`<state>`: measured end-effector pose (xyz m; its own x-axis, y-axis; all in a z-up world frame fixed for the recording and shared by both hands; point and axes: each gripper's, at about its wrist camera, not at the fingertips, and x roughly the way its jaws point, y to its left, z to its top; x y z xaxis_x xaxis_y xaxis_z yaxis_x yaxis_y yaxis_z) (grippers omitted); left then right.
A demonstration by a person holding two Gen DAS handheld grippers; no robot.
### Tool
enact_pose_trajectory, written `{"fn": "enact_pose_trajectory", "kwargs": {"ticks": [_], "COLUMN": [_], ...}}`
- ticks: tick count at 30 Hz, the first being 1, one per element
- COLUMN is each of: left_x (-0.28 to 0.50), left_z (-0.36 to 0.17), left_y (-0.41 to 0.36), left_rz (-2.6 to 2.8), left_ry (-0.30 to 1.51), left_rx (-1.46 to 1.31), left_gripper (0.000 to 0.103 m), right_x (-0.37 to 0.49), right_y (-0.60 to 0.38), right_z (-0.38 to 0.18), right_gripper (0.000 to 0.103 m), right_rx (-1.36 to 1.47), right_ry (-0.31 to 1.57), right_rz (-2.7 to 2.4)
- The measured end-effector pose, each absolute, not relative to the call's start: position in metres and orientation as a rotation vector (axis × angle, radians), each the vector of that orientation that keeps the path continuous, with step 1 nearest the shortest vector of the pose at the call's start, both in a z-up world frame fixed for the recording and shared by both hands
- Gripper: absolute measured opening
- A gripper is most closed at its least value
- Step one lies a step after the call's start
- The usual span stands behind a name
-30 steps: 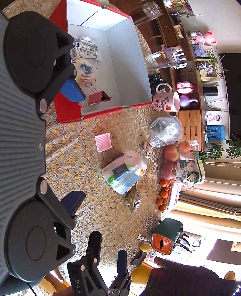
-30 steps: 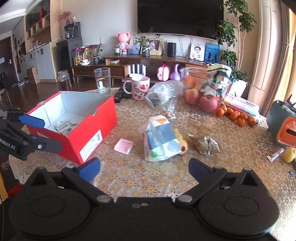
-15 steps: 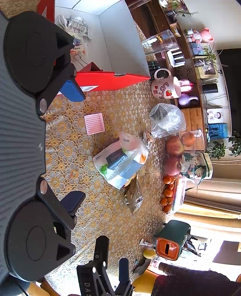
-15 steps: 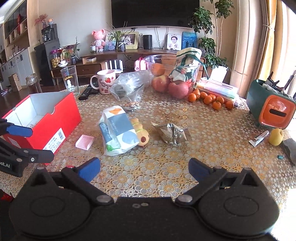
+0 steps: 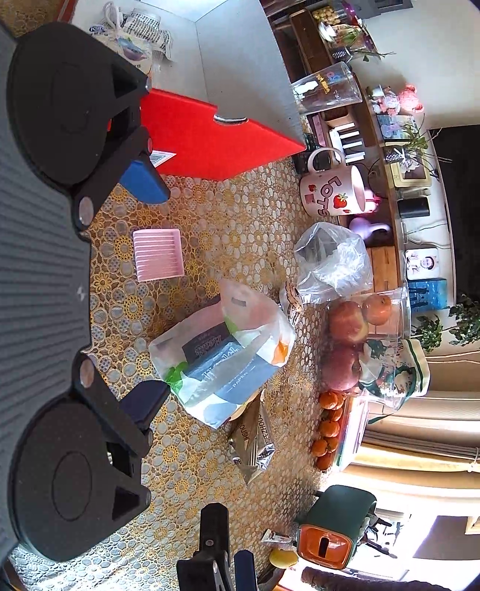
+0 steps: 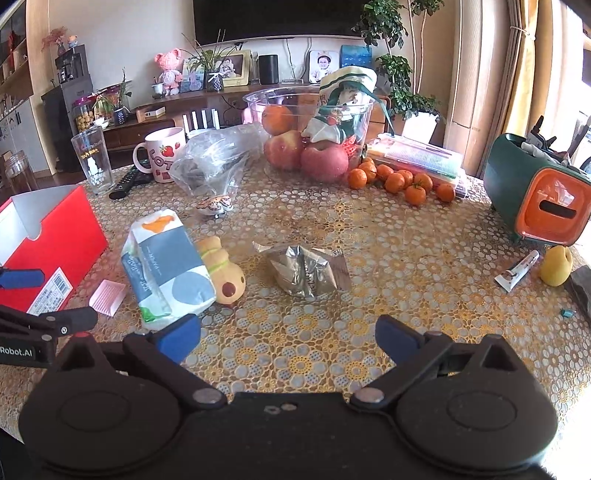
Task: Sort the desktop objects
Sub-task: 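Grasp the pink ridged tray with the left gripper while the right gripper grasps the silver foil bag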
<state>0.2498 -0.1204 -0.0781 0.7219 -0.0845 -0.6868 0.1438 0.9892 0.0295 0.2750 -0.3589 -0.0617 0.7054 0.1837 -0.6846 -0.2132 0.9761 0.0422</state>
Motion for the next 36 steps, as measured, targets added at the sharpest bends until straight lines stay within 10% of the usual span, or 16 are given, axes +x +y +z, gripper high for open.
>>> {"fn": "enact_pose_trajectory", "kwargs": {"ticks": [26,36], "left_x": [0.291,0.288], "left_z": [-0.13,-0.13], "left_y": [-0.099,-0.093], "left_rz": [-0.103,-0.08], "left_ry": [0.788,0.756], "left_rx": [-0.02,-0.01], "left_gripper": [0.08,0.056], "right_x": [0.352,0.373], "right_y": [-0.343,-0.34], "right_z": [-0.092,-0.109], "right_gripper": [0.1,0.094], "right_rx": [-0.057,-0.074], "right_ry": [0.778,0.811], "right_rz": [0.157,0.111]}}
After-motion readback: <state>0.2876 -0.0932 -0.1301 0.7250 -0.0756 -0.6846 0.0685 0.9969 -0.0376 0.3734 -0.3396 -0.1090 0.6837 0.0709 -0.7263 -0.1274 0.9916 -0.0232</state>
